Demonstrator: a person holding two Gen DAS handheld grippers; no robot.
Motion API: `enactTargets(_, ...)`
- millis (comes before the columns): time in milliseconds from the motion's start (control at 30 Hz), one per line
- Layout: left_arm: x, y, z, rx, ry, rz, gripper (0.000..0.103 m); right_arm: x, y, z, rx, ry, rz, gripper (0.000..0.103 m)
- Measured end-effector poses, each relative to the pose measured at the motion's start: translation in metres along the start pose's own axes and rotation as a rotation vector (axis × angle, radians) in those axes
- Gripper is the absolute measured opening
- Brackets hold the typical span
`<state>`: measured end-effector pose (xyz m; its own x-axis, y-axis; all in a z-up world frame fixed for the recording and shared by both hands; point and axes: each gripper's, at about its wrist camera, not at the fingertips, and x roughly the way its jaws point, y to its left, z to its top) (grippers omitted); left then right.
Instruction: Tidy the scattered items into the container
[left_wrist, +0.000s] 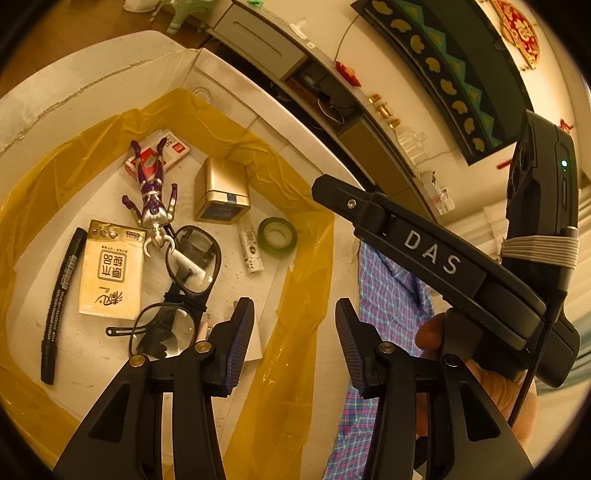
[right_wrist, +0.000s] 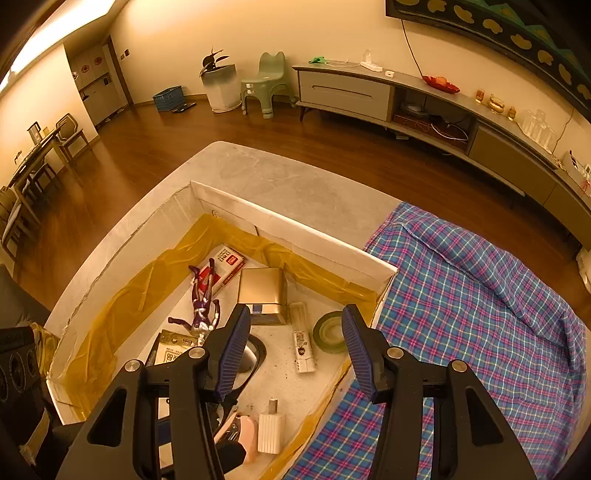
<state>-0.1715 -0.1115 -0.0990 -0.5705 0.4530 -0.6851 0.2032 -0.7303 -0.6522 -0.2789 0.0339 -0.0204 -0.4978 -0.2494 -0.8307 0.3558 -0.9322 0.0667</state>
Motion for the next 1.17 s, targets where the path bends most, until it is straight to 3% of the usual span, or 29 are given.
enactTargets(200,-0.01,-0.008,-0.003,0.054,-0.035,0.04,0.049,-0.004,0.005,-0.003,-0.005,0.004,0.004,0.054)
enactTargets(400,-0.03,-0.019,-0.011,0.168,-0.127,0.16,0.049,-0.02,0.005,-0.013,0.012,-0.014,0.035,0.056)
enactTargets(600,-0.052,-0.018,-0.018,0.195,-0.193,0.205,0.051,-0.059,0.009,-0.034,0.01,-0.097,0.088,0.061)
enactTargets(833,-0.077,-0.034,-0.029,0.312,-0.325,0.337,0.057,-0.117,0.021,-0.078,-0.04,-0.229,0.136,0.067)
enactTargets(1033,-0.089,-0.037,-0.039,0.356,-0.382,0.319,0.06,-0.152,0.023,-0.114,-0.094,-0.298,0.136,0.068)
enactTargets(1167,-0.095,-0.037,-0.047,0.384,-0.411,0.354,0.06,-0.159,0.027,-0.131,-0.147,-0.276,0.132,0.069)
